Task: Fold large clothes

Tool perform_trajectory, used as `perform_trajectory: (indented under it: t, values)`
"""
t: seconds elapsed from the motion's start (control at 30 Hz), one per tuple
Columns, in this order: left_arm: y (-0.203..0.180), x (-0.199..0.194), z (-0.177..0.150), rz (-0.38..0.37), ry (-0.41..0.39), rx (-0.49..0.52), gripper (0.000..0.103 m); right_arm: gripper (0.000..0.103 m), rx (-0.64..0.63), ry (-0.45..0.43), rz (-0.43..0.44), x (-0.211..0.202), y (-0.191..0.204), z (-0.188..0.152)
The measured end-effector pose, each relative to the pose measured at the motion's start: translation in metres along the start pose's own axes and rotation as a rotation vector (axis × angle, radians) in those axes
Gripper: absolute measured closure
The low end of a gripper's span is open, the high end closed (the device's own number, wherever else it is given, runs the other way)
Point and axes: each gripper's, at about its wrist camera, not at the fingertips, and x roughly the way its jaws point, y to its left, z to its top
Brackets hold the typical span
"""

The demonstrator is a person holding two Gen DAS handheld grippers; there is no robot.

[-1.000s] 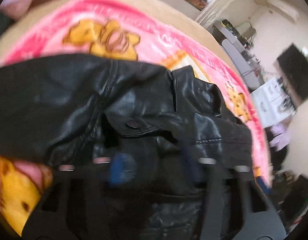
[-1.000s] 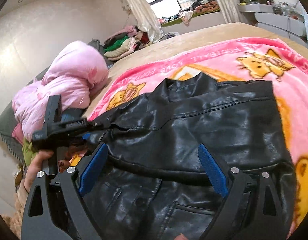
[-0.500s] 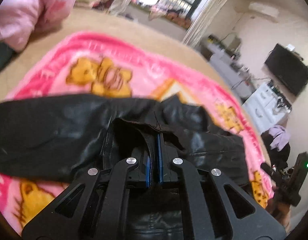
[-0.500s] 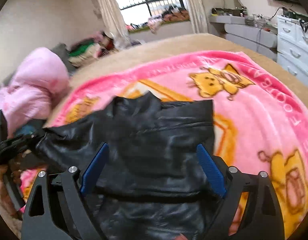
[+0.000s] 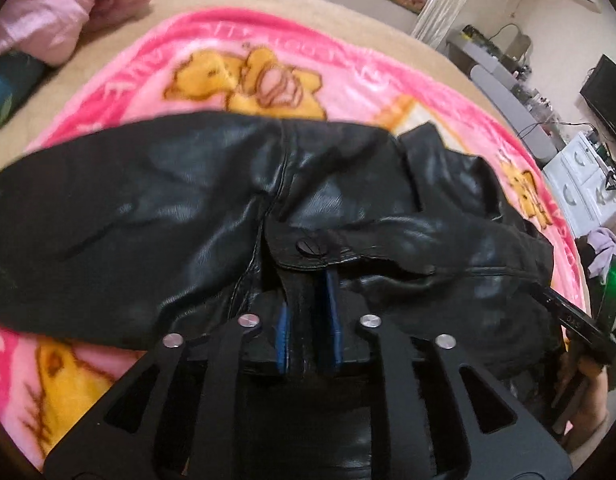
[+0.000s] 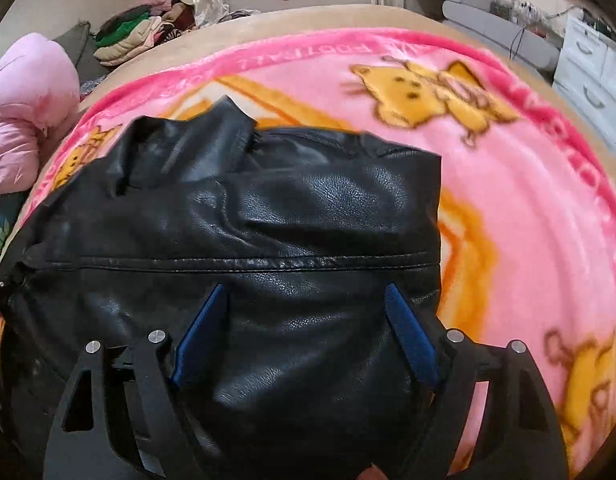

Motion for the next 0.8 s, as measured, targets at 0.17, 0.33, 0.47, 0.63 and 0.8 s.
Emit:
perform_trajectory:
  t: [0.17,0.33,0.47,0.63,0.8]
  values:
    - [-0.004,-0.018,0.001,0.027,-0.041,0.019,0.076,0.021,-0.018,-0.062,0.058,-0.037,0.019,-0.005]
    - [-0.027,-0.061,-0.006,0.048,-0.159,0.088,0.07,0.02,-0.101,-0.045,0.114,-0.056,0.051,-0.025]
    - [-0.052,-0.05,-0.026,0.033,-0.081,0.15,0.068,0.017,-0.117,0.019,0.068,-0.042,0.061,-0.04]
    - [-0.051,-0.009,-0.04,0.103,0.018,0.181,0.065,0.016,-0.129,0.036,0.039,-0.03,0.063,-0.047]
    - [-0.046,-0.025,-0.041,0.056,-0.017,0.198,0.049,0.015,-0.083,-0.01,0.084,-0.052,0.065,-0.045]
